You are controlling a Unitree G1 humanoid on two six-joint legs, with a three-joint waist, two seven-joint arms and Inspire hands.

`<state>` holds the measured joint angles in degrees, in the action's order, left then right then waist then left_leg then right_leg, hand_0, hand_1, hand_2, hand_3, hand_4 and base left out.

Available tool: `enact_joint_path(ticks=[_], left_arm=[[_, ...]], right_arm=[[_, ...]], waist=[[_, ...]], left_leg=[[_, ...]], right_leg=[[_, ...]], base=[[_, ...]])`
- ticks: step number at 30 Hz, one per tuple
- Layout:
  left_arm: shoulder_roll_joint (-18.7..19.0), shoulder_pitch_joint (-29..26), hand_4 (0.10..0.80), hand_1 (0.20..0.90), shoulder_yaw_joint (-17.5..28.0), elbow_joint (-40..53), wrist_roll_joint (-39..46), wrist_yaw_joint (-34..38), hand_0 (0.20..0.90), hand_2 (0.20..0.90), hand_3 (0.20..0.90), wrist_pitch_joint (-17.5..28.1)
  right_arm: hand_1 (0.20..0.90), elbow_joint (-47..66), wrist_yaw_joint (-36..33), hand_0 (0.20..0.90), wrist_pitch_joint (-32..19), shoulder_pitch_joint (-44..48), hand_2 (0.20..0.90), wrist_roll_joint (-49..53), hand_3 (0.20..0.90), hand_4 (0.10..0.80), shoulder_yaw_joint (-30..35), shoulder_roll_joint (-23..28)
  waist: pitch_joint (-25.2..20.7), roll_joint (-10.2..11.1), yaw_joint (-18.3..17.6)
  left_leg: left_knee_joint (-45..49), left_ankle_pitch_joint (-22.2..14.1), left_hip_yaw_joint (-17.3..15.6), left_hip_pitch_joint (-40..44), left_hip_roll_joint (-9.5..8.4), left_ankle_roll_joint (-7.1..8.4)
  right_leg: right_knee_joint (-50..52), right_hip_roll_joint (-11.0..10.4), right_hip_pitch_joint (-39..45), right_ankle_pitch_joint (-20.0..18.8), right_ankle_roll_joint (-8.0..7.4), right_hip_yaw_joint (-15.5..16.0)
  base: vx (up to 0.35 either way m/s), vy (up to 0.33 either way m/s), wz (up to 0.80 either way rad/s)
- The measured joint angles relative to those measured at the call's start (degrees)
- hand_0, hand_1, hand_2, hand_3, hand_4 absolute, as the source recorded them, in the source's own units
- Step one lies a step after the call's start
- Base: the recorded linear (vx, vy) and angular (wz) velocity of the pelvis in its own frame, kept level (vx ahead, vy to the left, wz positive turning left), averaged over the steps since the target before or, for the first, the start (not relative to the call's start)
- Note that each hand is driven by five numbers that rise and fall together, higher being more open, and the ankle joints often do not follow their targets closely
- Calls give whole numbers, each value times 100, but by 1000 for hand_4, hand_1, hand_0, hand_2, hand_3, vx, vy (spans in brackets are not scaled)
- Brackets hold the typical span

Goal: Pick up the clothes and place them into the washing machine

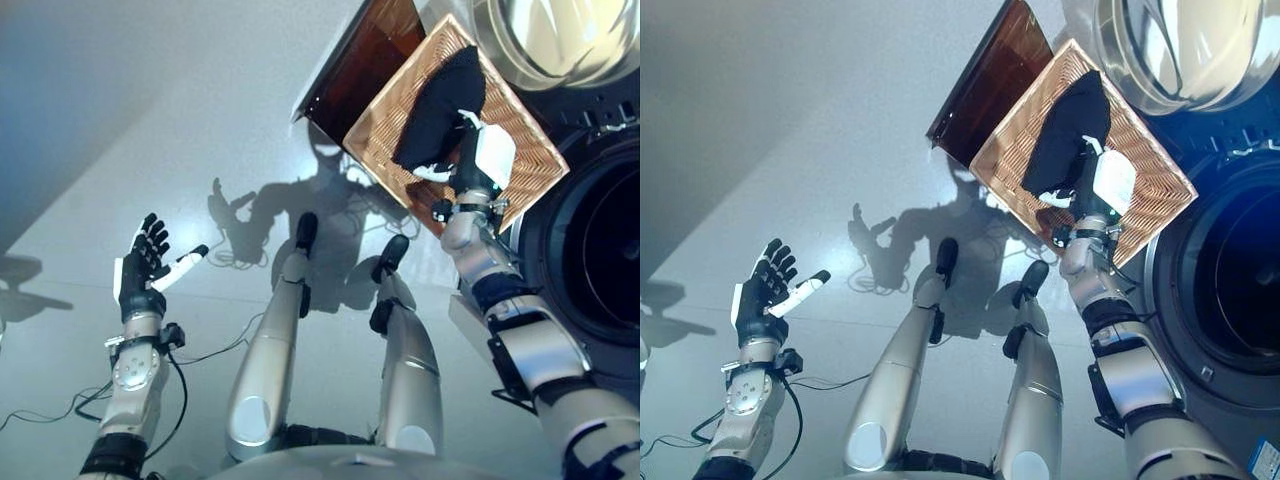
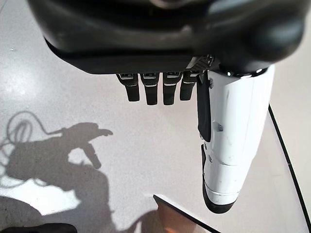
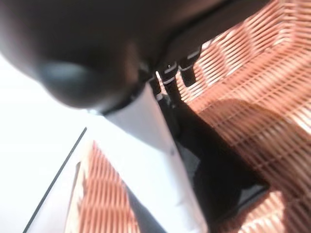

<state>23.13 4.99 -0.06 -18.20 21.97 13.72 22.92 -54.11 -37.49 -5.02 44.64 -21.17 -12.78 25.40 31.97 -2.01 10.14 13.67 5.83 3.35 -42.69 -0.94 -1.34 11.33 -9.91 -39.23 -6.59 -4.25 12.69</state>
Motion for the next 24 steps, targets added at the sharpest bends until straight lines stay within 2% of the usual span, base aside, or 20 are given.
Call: enact_joint_path(ticks=[8, 13, 24], left_arm=[[-1, 1, 800, 900, 0, -1, 0, 2, 900, 900, 900, -2], [-1, -1, 800, 900, 0, -27, 1, 6, 900, 900, 900, -3], [1, 9, 800, 900, 1, -33, 51, 8, 900, 900, 900, -11]], right_arm=[[900, 15, -15, 900, -5, 71, 900, 473, 900, 800, 244, -327], [900, -40, -11, 900, -137, 279, 900, 1339, 900, 800, 579, -750], [900, -146, 148, 900, -387, 700, 900, 2876, 900, 800, 676, -1084]], waist=[[9, 35, -8], [10, 38, -9], [10, 37, 10]], left_leg=[[3, -12, -54, 2, 5, -17], [19, -13, -92, 5, 11, -18], [32, -12, -122, 9, 21, -17]], right_leg=[[-66, 9, 9, -70, -16, -36], [-72, 20, 3, -75, -13, -75], [-79, 15, 4, -88, -8, -90]], base=[[1, 6, -4], [-1, 2, -1], [0, 0, 0]])
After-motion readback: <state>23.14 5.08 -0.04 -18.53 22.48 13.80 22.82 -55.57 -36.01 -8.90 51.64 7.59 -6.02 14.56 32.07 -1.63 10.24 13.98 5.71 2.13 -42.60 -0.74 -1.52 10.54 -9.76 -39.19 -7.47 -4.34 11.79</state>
